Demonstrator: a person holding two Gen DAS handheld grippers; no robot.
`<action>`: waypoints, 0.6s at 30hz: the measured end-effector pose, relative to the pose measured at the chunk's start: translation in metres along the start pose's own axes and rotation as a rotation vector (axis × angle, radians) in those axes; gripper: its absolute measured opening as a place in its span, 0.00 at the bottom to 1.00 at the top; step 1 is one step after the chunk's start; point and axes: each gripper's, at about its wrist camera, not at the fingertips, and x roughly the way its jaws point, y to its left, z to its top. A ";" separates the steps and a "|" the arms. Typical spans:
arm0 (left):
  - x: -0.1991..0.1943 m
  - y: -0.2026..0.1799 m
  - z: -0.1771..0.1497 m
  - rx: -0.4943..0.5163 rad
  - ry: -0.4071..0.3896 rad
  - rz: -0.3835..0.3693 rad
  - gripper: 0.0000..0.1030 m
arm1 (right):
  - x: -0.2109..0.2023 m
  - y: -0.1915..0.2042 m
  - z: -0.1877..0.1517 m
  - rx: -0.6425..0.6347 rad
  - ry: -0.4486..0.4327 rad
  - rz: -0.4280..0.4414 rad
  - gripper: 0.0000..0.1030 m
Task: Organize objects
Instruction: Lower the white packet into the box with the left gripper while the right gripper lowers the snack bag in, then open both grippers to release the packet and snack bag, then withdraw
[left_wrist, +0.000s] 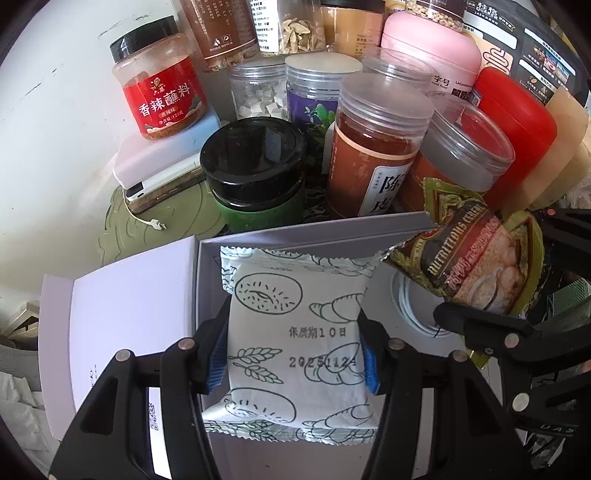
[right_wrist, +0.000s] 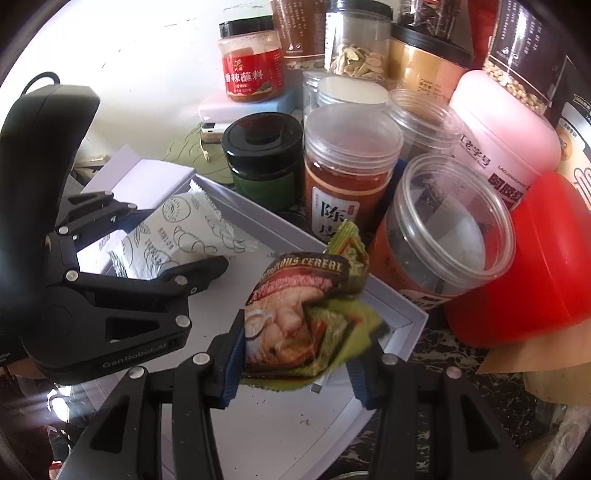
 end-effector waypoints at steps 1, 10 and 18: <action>0.000 0.000 0.000 -0.003 0.006 0.000 0.53 | 0.000 0.000 0.000 0.000 0.004 -0.012 0.56; -0.010 -0.004 0.002 -0.018 0.021 0.021 0.54 | -0.005 -0.003 -0.004 0.031 0.014 -0.070 0.58; -0.035 -0.005 0.003 -0.019 -0.018 0.047 0.58 | -0.033 -0.006 -0.012 0.036 -0.029 -0.081 0.58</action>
